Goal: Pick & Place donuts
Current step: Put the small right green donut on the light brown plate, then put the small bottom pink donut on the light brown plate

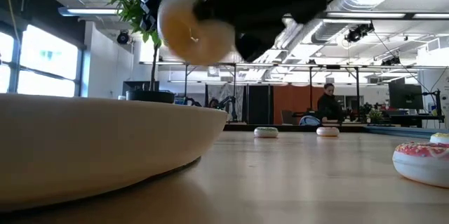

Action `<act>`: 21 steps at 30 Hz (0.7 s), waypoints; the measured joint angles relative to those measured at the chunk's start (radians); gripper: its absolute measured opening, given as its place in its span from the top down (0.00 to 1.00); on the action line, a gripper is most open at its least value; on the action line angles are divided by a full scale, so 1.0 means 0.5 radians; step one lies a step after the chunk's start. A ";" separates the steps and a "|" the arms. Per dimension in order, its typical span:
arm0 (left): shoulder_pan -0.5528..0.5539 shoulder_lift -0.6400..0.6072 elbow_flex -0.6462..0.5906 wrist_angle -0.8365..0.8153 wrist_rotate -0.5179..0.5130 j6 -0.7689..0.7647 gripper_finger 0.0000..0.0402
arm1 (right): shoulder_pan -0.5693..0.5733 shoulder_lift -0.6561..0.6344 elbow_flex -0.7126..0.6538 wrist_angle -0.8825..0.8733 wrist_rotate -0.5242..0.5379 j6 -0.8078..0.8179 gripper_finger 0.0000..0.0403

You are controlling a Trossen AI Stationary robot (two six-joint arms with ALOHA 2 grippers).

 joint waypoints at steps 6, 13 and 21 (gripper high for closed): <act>0.000 -0.001 0.001 -0.052 -0.002 0.000 0.58 | -0.027 0.215 0.347 -0.338 0.136 -0.223 0.90; 0.000 -0.001 0.000 -0.120 0.004 0.007 0.58 | -0.090 0.253 0.423 -0.428 0.140 -0.264 0.83; 0.000 -0.001 0.000 -0.107 -0.064 0.019 0.58 | -0.138 0.252 0.422 -0.448 0.075 -0.201 0.71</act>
